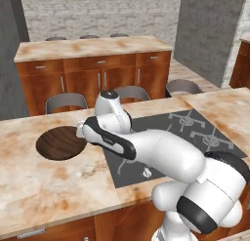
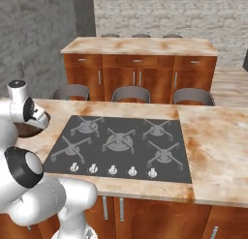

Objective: Pick the cup and bowl from the counter and place them on the counter next to the sink.

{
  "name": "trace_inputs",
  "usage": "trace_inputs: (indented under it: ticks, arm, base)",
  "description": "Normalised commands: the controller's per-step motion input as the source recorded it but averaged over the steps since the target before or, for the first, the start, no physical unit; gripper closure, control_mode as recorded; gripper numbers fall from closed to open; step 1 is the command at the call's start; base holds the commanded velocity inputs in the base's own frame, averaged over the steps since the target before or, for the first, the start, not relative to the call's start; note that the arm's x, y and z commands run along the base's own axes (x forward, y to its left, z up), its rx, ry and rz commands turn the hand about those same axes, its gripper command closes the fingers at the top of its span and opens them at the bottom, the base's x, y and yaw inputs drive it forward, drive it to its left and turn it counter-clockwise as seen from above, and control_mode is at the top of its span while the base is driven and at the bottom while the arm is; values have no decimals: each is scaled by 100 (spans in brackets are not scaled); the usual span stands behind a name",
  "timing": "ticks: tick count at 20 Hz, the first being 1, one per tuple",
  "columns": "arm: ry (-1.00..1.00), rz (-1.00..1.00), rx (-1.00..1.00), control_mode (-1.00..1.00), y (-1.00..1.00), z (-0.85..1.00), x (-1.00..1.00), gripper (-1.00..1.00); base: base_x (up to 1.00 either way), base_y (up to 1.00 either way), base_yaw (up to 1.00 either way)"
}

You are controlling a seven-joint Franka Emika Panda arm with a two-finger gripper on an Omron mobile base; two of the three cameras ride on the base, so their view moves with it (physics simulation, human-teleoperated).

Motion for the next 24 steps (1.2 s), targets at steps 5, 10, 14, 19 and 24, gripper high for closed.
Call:
trace_inputs:
  ticks: [5, 10, 14, 19, 24]
  arm:
    - [-2, 2, 1, -100, 0, -21, 48, -100]
    - [0, 0, 0, -100, 11, 0, 47, -100]
    - [0, 0, 0, -100, 35, -7, 28, -100]
    - [0, 0, 0, -100, 29, -22, 16, -100]
    - [0, 0, 0, -100, 15, -27, 22, -100]
  base:
    - [0, 0, 0]
    - [0, 0, 0]
    - [0, 0, 0]
    - [0, 0, 0]
    - [0, 0, 0]
